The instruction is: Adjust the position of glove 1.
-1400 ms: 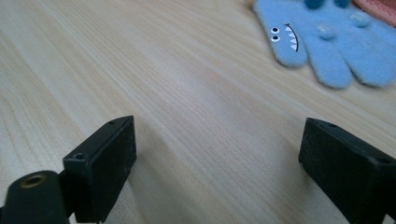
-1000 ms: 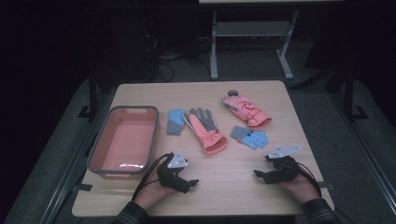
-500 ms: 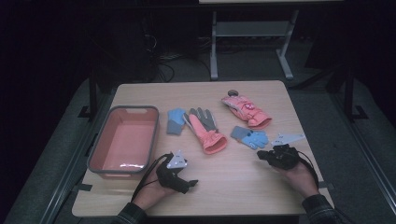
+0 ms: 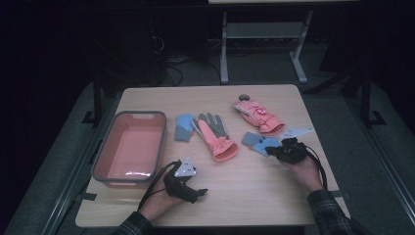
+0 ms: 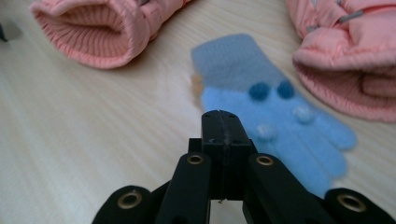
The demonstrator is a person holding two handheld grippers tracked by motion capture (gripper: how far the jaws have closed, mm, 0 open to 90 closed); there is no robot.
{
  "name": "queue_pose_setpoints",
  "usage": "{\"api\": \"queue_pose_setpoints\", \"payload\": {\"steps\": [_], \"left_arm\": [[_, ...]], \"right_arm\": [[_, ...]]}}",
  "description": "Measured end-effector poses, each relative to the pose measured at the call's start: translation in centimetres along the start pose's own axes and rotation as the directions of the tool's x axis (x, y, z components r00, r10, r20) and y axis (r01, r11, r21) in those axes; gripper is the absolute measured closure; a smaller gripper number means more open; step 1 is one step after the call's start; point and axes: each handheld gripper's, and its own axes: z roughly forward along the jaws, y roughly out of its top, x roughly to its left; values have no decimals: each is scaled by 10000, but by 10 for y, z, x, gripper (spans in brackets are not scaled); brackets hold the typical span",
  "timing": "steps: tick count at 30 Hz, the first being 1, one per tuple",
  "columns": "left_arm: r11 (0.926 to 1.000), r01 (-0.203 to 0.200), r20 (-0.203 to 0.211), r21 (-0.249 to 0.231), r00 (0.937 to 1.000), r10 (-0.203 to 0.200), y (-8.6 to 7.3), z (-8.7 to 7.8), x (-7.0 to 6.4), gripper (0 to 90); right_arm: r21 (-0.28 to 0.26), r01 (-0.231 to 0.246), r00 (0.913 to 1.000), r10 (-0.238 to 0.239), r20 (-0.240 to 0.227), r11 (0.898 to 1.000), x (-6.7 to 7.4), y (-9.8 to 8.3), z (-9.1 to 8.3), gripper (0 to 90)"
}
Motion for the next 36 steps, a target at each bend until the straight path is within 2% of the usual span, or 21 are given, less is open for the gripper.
{"api": "queue_pose_setpoints", "payload": {"steps": [9,10,17,31,36], "left_arm": [[10000,56,48,-30,10000,-56,2,2,1,123],[10000,50,47,-25,10000,-50,2,2,1,122],[9999,118,12,-80,9999,-118,2,3,1,123],[9998,137,9,-113,9999,-137,2,3,1,122],[9999,134,9,-106,9999,-134,2,3,1,122]], "right_arm": [[-19,-88,9999,88,95,10000,-5,12,16,898],[89,42,10000,-42,57,10000,-7,12,20,898],[555,37,10000,-32,-89,9985,-9,7,33,899],[776,320,9986,-285,-454,9965,-1,0,25,899],[914,608,9966,-554,-609,9940,3,-2,21,899]]}}
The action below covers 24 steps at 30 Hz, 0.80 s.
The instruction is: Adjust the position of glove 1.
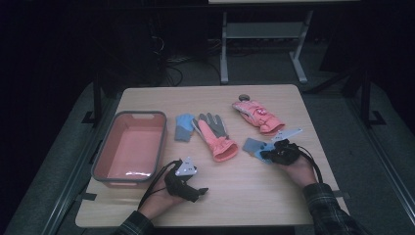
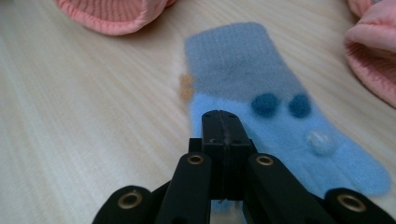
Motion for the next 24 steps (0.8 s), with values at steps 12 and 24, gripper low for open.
{"api": "queue_pose_setpoints", "payload": {"steps": [12,24], "left_arm": [[10000,34,-27,-11,10000,-34,0,0,0,122],[10000,-28,-86,27,10000,28,-1,-1,1,123]], "right_arm": [[330,477,9979,-462,-453,9983,20,-7,-7,900],[520,964,9921,-917,-860,9940,45,-24,-22,899]]}}
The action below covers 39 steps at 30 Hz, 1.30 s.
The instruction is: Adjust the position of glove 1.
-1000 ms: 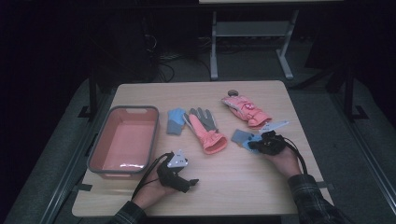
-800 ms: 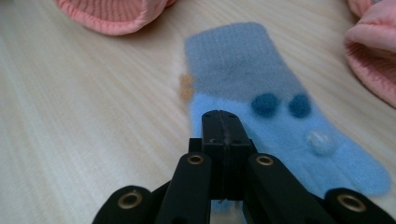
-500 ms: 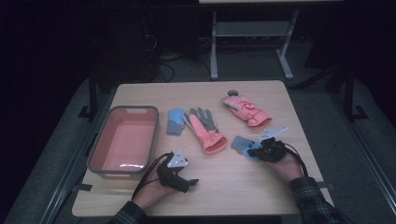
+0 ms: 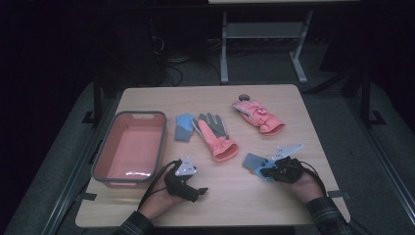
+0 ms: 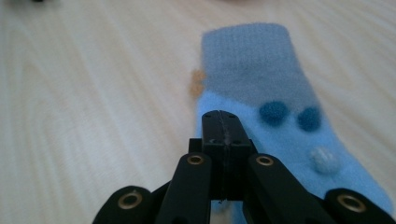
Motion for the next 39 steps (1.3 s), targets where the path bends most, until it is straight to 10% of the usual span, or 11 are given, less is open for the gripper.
{"api": "queue_pose_setpoints", "payload": {"steps": [7,25,39], "left_arm": [[10000,-3,-8,20,10000,3,0,0,0,123],[10000,11,-20,48,10000,-11,0,0,0,123],[10000,-1,-14,93,10000,1,1,0,0,123]], "right_arm": [[-206,222,9997,-223,-48,9995,14,-1,-10,899],[-528,-166,9994,182,299,9985,-14,40,26,899],[-458,718,9937,-754,-826,9964,19,52,41,899]]}}
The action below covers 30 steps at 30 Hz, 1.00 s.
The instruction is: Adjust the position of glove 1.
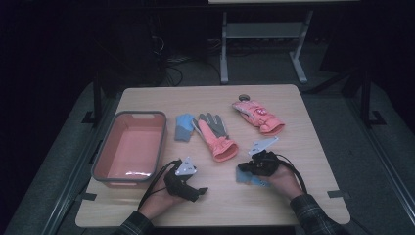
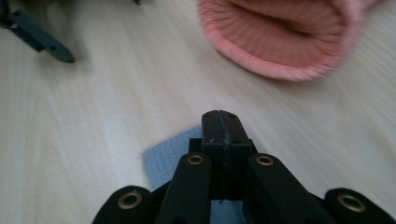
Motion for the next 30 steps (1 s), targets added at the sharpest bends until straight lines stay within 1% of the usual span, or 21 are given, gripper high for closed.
{"api": "queue_pose_setpoints", "payload": {"steps": [1,2,3,4,6,8,11,12,13,16,17,18,19,22,24,26,27,30], "left_arm": [[10000,0,0,0,10000,0,0,0,0,123],[10000,-49,-21,-3,10000,49,0,0,0,123],[10000,-44,-16,-1,10000,44,0,0,0,123],[10000,-39,-16,-6,10000,39,0,0,0,123],[10000,-40,-19,-15,10000,40,0,0,0,123],[10000,-39,-20,-18,10000,39,0,0,0,123],[10000,-44,-16,12,10000,44,0,0,0,123],[10000,-26,-7,-6,10000,26,0,0,0,123],[10000,-13,-2,-18,10000,13,0,0,0,123],[10000,31,-10,-71,10000,-31,0,1,0,123],[10000,31,-10,-71,10000,-31,0,1,0,123],[10000,35,-10,-77,10000,-36,0,1,0,123],[10000,36,-10,-81,10000,-36,0,1,0,123],[10000,34,-13,-85,10000,-34,0,1,0,123],[9999,39,-15,-97,10000,-40,0,1,0,123],[9999,37,-17,-108,10000,-38,0,1,0,123],[9999,38,-18,-110,10000,-39,0,1,0,123],[9999,51,-15,-112,10000,-51,0,1,0,123]], "right_arm": [[0,0,10000,0,0,10000,0,0,0,899],[62,109,9998,-108,-172,9999,6,3,3,899],[65,186,9995,-184,-263,9998,9,4,4,899],[106,331,9991,-328,-255,9994,10,4,5,899],[123,410,9980,-403,-494,9991,17,7,9,899],[167,536,9968,-525,-608,9984,22,10,11,899],[166,941,9926,-925,-789,9954,29,13,16,899],[176,900,9922,-882,-877,9958,33,14,17,899],[143,1035,9903,-1017,-948,9945,35,15,19,899],[141,1199,9859,-1174,-1189,9927,42,17,23,899],[141,1199,9859,-1174,-1189,9927,42,17,23,899],[156,1418,9817,-1386,-1310,9898,47,19,25,899],[171,1470,9809,-1436,-1313,9890,47,19,26,899],[91,1484,9807,-1460,-1298,9889,48,20,24,898],[-42,1304,9846,-1300,-1172,9915,46,20,18,887],[-153,1237,9874,-1246,-971,9922,41,18,11,869],[-207,1147,9895,-1161,-865,9932,39,16,7,857],[-381,561,9967,-583,-573,9977,32,9,-6,788]]}}
